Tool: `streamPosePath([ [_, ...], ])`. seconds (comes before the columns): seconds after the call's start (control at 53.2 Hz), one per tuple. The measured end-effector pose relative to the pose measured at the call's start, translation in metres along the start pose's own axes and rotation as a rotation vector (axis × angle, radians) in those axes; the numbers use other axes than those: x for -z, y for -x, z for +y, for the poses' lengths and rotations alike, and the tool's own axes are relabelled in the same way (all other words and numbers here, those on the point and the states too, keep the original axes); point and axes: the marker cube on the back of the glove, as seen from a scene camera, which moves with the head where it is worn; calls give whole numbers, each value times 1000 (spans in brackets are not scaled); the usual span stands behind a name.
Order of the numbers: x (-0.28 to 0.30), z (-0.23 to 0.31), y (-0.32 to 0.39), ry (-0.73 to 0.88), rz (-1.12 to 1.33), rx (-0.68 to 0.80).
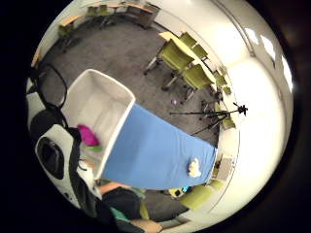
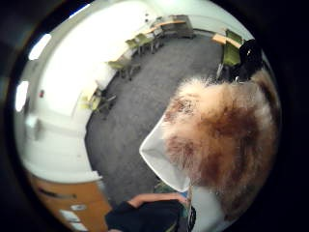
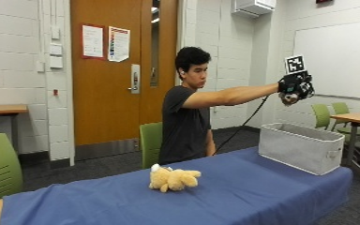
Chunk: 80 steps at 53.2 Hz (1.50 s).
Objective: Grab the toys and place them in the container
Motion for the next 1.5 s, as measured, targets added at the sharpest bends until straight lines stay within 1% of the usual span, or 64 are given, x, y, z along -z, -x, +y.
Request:
streamPosePath([
  [0.056, -5, 0, -40, 9, 0, 102],
  [0.094, -7, -2, -63, 16, -44, 127],
  [0.15, -12, -3, -63, 19, -105, 121],
  [0.207, -20, -2, -63, 19, -78, 165],
  [0.244, -28, -2, -51, 39, -23, 144],
  [0.301, -42, -3, 1, 122, 54, 25],
  [0.339, -48, -1, 12, 169, 111, -7],
  [0.376, -51, 2, 6, 181, 138, 7],
  [0.451, -47, 8, -6, 153, 133, 70],
  [0.545, -38, 18, -36, 132, 213, 49],
  [0.583, -33, 25, -41, 125, 180, 44],
  [0.658, -20, 40, -46, 116, 36, 26],
  [0.696, -14, 49, -61, 117, 22, 20],
  [0.752, -7, 69, -90, 117, 87, 89],
  [0.828, 5, 97, -125, 113, 122, 96],
  [0.884, 12, 117, -166, 113, 224, 47],
  [0.94, 23, 138, -200, 118, 226, -22],
  [0.959, 27, 147, -209, 122, 204, -16],
  [1.016, 41, 176, -233, 140, 101, 100],
  [1.034, 44, 184, -242, 144, 87, 112],
  [1.053, 47, 191, -252, 144, 98, 83],
  [1.11, 50, 203, -286, 130, 193, -114],
  [1.128, 51, 208, -296, 125, 211, -154],
  [1.222, 58, 239, -351, 122, 212, -278],
  [1.354, 55, 293, -427, 119, 228, -394],
  [1.505, 32, 336, -486, 138, 233, -474],
])
